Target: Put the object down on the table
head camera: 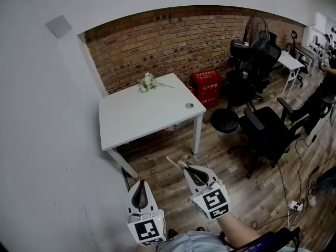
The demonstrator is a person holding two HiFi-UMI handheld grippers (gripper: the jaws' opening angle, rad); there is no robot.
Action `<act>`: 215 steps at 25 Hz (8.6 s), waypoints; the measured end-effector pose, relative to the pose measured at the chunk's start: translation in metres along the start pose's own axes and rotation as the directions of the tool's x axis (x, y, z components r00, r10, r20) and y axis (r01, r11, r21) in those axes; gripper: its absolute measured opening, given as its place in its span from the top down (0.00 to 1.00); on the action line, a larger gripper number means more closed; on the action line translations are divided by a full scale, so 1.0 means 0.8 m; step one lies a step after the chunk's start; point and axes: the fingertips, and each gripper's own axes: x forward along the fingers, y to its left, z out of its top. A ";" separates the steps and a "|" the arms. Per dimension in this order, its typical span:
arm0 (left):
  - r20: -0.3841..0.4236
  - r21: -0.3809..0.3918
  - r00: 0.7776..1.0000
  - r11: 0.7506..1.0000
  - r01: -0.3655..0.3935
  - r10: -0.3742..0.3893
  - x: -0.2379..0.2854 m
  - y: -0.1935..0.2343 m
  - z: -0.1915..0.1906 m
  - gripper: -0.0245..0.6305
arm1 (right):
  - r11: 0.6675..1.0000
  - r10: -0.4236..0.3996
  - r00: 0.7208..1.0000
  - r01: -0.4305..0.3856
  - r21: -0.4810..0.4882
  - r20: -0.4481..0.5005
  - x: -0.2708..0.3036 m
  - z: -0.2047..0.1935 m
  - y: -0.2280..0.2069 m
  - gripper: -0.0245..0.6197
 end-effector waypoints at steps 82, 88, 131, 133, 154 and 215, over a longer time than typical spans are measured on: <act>-0.171 0.021 0.982 0.996 0.089 -0.084 0.513 0.104 -0.135 0.95 | 0.990 -0.019 0.999 0.026 0.139 -0.049 0.453 -0.031 -0.230 0.93; -0.187 0.038 0.980 0.997 0.070 -0.061 0.578 0.080 -0.128 0.95 | 0.987 0.010 0.999 -0.002 0.159 -0.050 0.494 -0.033 -0.294 0.93; -0.185 -0.028 0.976 0.992 -0.123 0.116 0.755 0.240 -0.137 0.95 | 0.983 0.181 0.983 -0.179 0.049 -0.030 0.770 0.047 -0.312 0.93; -0.201 -0.040 0.974 0.993 -0.114 0.104 0.763 0.246 -0.147 0.95 | 0.982 0.182 0.982 -0.179 0.052 -0.055 0.782 0.039 -0.309 0.93; -0.350 -0.088 0.937 0.995 -0.047 0.014 0.829 0.279 -0.270 0.95 | 0.981 0.179 0.960 -0.157 0.113 -0.216 0.877 -0.065 -0.292 0.92; -0.487 -0.131 0.873 0.991 -0.041 -0.028 0.865 0.304 -0.363 0.95 | 0.976 0.179 0.926 -0.125 0.179 -0.332 0.923 -0.159 -0.295 0.91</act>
